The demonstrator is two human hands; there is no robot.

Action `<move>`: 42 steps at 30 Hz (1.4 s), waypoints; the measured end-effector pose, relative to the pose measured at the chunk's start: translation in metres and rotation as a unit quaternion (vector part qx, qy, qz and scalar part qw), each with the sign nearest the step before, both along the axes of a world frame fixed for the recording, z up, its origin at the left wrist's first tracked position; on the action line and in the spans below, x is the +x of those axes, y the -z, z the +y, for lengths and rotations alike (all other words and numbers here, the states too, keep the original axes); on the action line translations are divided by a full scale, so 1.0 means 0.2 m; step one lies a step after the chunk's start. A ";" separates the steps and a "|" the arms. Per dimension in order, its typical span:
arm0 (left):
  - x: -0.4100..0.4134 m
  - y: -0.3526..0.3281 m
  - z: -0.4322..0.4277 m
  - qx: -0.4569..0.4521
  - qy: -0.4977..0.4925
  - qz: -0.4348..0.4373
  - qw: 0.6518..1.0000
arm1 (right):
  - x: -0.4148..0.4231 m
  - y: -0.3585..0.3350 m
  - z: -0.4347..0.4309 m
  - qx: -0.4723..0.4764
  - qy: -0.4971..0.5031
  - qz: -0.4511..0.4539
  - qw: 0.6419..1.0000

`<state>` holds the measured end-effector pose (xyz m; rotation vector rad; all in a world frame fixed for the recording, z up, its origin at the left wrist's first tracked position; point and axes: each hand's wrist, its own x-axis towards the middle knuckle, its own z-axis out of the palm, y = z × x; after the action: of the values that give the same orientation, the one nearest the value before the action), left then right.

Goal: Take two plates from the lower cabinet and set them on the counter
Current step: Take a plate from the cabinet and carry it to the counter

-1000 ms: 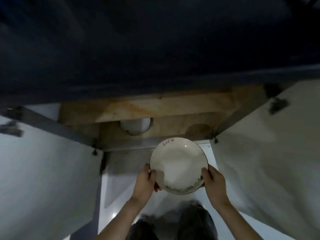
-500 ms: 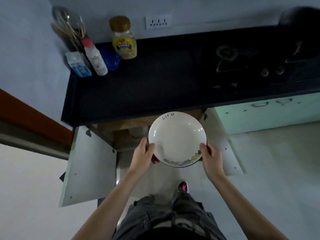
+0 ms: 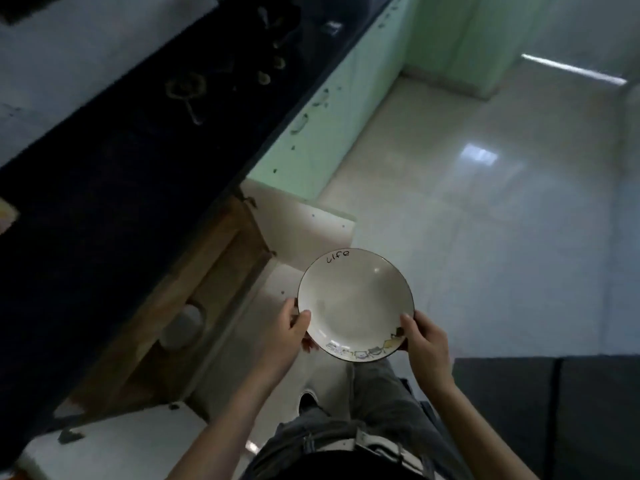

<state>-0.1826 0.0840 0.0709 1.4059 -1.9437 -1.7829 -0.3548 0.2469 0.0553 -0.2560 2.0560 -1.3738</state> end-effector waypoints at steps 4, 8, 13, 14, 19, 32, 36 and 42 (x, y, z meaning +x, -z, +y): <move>-0.37 -0.01 0.08 0.011 0.110 0.029 0.993 | -0.17 -0.05 0.23 0.009 0.109 0.015 0.994; -0.76 0.01 0.14 0.015 0.166 0.033 0.986 | -0.42 -0.02 0.36 0.004 0.174 0.019 0.984; -1.25 0.05 0.18 0.032 0.170 0.020 0.985 | -0.86 0.02 0.41 -0.002 0.206 0.014 0.978; -1.35 0.04 0.17 0.033 0.167 0.021 0.985 | -0.95 0.02 0.41 -0.001 0.207 0.014 0.978; -1.77 -0.03 0.07 0.023 0.160 0.026 0.987 | -1.39 -0.04 0.31 -0.014 0.200 0.020 0.980; -3.11 0.09 -0.63 0.030 0.149 0.022 0.988 | -2.72 0.03 -0.41 -0.005 0.215 -0.001 0.977; -3.62 0.00 -0.84 0.033 0.195 0.047 0.979 | -3.19 -0.06 -0.57 0.009 0.237 0.014 0.971; -4.36 0.01 -1.13 0.043 0.209 0.060 0.975 | -3.92 -0.04 -0.84 -0.010 0.251 0.028 0.968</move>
<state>-1.0549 -0.1414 0.0682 0.9281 -2.2443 -2.0903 -1.1396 0.0797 0.0629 0.2415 2.2474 -1.6953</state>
